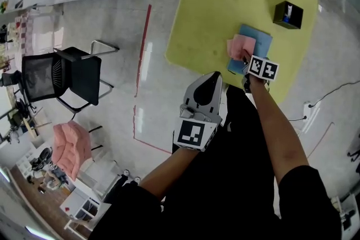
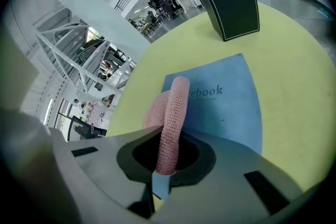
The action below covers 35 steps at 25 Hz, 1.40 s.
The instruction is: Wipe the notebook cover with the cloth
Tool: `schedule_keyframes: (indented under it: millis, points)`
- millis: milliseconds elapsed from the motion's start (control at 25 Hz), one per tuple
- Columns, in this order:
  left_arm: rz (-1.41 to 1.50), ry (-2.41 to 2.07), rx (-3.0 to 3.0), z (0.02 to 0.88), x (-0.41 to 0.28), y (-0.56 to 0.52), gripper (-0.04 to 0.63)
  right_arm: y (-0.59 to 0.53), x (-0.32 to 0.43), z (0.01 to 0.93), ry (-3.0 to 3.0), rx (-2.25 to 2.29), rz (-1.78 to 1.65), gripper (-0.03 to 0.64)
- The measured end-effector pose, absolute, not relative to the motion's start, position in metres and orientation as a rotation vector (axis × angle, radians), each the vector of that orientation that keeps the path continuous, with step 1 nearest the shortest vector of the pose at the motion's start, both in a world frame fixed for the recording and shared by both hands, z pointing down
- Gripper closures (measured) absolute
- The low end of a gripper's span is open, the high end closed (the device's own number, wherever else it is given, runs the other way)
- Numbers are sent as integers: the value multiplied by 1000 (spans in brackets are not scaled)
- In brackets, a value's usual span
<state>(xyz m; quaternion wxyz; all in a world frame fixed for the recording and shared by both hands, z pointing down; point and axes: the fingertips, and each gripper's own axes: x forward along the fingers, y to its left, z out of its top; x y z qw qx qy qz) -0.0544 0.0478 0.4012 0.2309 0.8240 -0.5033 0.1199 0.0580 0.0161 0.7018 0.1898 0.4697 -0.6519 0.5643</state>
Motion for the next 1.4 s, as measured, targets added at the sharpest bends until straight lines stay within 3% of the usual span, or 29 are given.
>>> schedule_keyframes:
  millis: [1400]
  points:
    - [360, -1352, 2286, 400, -14, 73, 589, 33, 97, 700, -1828, 1333, 1599, 581]
